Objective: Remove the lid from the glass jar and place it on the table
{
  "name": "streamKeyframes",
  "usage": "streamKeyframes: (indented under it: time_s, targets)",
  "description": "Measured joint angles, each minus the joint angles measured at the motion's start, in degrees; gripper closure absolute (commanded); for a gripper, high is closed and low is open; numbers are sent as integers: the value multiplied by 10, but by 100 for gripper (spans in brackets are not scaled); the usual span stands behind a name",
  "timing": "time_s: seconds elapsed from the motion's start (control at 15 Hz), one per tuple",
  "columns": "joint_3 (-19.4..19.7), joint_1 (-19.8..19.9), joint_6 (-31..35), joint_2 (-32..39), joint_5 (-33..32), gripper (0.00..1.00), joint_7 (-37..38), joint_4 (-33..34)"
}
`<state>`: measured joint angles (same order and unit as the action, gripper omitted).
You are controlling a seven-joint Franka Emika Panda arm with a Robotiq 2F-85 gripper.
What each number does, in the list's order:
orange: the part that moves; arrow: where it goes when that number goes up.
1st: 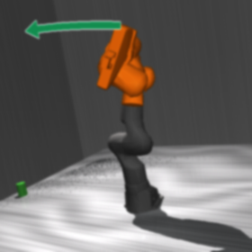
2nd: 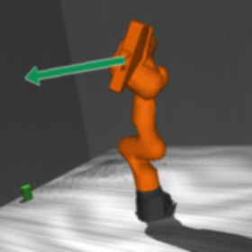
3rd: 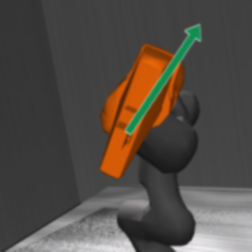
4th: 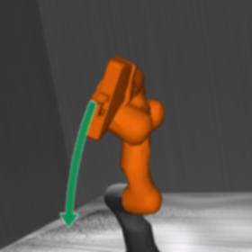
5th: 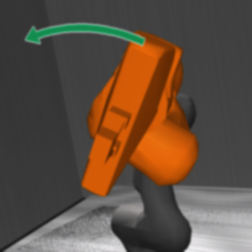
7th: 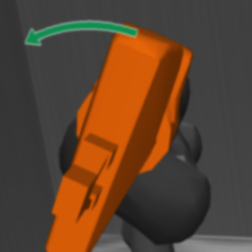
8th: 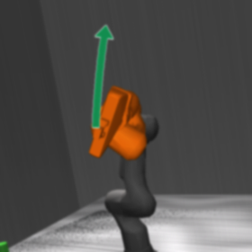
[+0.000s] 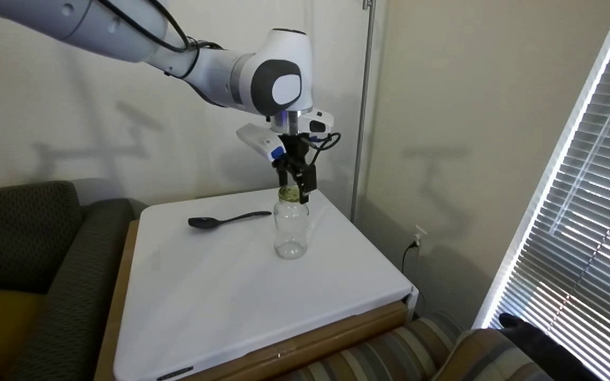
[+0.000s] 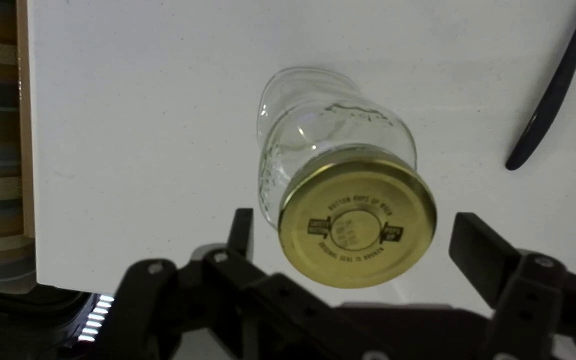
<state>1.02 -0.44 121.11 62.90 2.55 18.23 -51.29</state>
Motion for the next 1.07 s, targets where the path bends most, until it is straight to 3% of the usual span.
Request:
streamKeyframes:
  time_s: [0.13, 0.2, 0.4, 1.07]
  targets:
    - [0, 0, 0, 2, 0, 18, 2, 0]
    - [0, 0, 0, 3, 0, 32, 3, 0]
    - [0, 0, 0, 4, 0, 52, 7, 0]
    - [0, -1, -4, 4, 1, 52, 9, 13]
